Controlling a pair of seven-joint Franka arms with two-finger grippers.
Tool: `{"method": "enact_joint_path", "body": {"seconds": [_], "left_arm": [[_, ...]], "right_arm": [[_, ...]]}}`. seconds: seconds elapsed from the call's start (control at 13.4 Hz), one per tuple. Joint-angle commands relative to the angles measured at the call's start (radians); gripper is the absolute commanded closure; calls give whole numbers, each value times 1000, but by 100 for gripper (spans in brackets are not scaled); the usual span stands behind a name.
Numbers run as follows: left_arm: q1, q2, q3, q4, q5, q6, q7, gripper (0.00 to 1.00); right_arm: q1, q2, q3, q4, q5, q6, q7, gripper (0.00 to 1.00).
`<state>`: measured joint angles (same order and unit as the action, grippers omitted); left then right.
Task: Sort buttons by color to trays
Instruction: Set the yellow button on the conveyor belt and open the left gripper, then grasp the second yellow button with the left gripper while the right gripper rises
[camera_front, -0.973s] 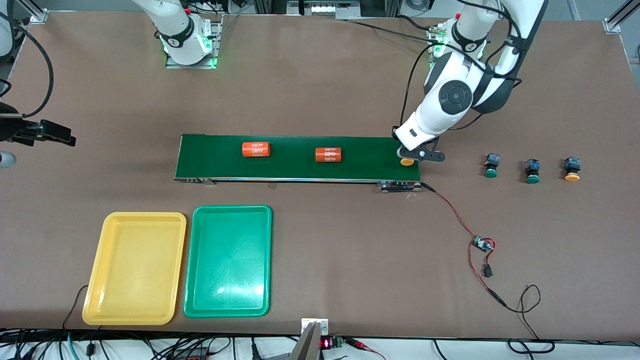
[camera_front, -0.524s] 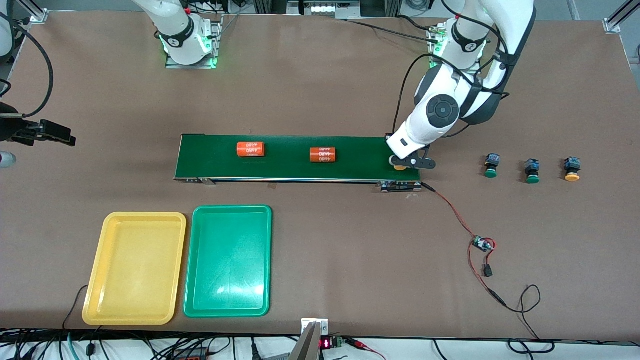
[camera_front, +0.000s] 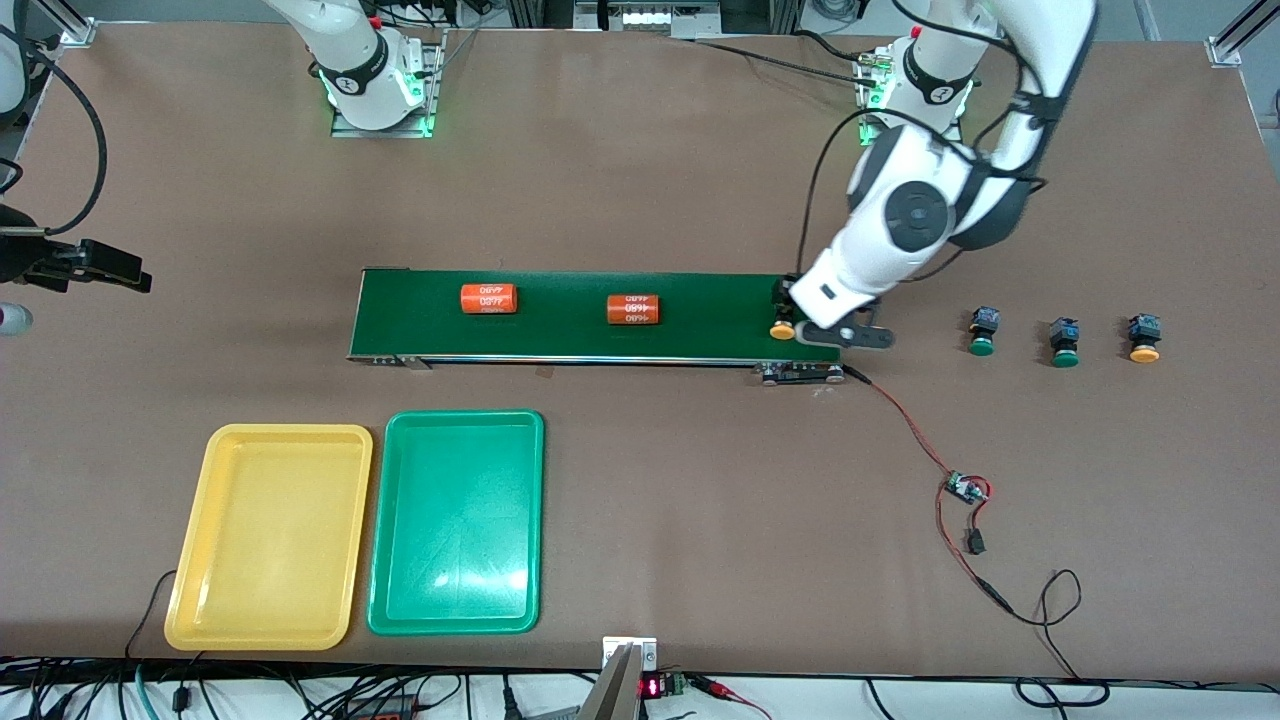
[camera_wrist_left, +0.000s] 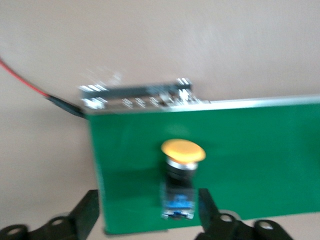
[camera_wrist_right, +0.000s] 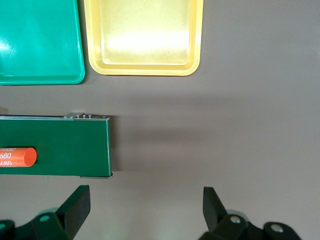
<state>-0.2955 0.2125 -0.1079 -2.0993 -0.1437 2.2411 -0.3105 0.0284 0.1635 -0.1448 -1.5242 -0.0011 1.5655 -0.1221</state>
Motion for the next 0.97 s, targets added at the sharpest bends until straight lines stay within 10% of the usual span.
{"method": "enact_joint_path", "body": {"seconds": [0.0, 0.6, 0.9], "left_arm": [[148, -68, -3, -7, -10, -89, 7, 0], [579, 1, -3, -7, 165, -95, 120, 0], [578, 36, -3, -19, 182, -101, 208, 0]], "right_arm": [[-7, 2, 1, 9, 16, -12, -18, 0], [-5, -2, 1, -5, 16, -15, -16, 0], [-5, -5, 1, -16, 18, -16, -16, 0]]}}
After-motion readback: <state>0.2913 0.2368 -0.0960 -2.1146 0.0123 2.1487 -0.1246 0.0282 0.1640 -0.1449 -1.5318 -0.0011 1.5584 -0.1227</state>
